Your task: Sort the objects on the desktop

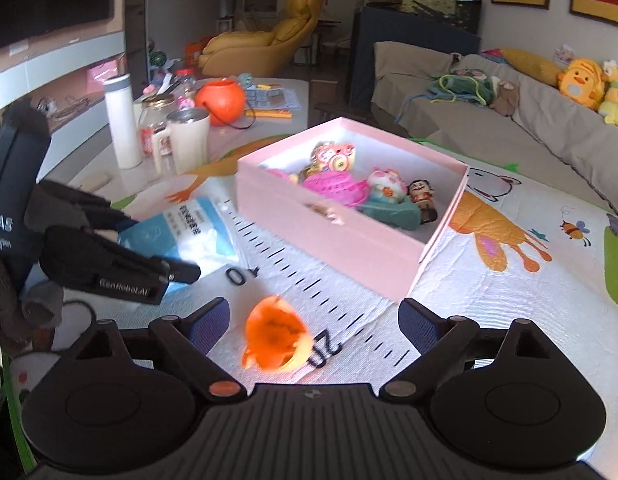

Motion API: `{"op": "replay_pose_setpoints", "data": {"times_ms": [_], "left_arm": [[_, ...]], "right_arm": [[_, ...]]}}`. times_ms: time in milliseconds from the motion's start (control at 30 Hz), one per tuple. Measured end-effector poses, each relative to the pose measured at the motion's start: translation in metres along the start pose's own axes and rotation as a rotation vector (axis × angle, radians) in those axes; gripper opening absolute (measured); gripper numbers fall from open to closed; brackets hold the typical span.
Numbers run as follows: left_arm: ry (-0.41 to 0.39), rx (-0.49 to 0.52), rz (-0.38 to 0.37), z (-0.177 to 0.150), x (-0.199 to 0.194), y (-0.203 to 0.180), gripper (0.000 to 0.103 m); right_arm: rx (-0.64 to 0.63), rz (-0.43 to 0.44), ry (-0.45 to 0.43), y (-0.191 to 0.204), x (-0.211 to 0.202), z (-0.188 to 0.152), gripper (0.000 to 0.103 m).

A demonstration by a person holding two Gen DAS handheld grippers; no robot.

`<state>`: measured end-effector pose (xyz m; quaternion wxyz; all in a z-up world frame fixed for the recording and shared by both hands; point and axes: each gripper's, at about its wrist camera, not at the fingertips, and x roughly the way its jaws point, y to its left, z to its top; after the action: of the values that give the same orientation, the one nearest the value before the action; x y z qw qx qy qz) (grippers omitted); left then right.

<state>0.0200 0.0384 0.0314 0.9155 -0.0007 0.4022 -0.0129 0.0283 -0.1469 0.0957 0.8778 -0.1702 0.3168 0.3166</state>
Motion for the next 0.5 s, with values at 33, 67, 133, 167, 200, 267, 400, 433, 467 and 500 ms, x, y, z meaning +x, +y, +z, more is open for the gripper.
{"op": "replay_pose_setpoints", "data": {"times_ms": [33,67,133,167,200,267,400,433,467,500], "left_arm": [[0.010,-0.004,-0.009,-0.006,-0.007,0.001,0.063],[0.017,-0.005,-0.017,-0.012,-0.013,0.002,0.063],[0.029,-0.008,-0.031,-0.024,-0.026,0.002,0.064],[0.031,-0.016,-0.035,-0.029,-0.032,0.002,0.064],[0.031,-0.029,-0.038,-0.035,-0.037,0.002,0.066],[0.031,-0.048,-0.040,-0.043,-0.043,0.001,0.073],[0.025,-0.044,-0.033,-0.046,-0.045,-0.004,0.082],[0.026,-0.044,-0.031,-0.045,-0.044,-0.005,0.083],[0.024,-0.043,-0.031,-0.045,-0.044,-0.006,0.083],[0.024,-0.042,-0.030,-0.044,-0.043,-0.006,0.083]], "right_arm": [[-0.027,0.001,0.008,0.010,0.003,-0.004,0.092],[-0.047,-0.002,0.018,0.017,0.008,-0.008,0.092],[-0.061,-0.019,0.029,0.026,0.018,-0.014,0.092],[-0.059,-0.030,0.029,0.029,0.022,-0.017,0.092],[-0.052,-0.039,0.024,0.030,0.026,-0.019,0.092],[-0.025,-0.056,0.013,0.029,0.032,-0.020,0.090],[0.013,-0.032,0.032,0.026,0.040,-0.022,0.058],[0.020,-0.033,0.032,0.026,0.038,-0.022,0.053],[0.016,-0.041,0.038,0.027,0.037,-0.022,0.046],[0.012,-0.048,0.041,0.029,0.034,-0.022,0.046]]}}
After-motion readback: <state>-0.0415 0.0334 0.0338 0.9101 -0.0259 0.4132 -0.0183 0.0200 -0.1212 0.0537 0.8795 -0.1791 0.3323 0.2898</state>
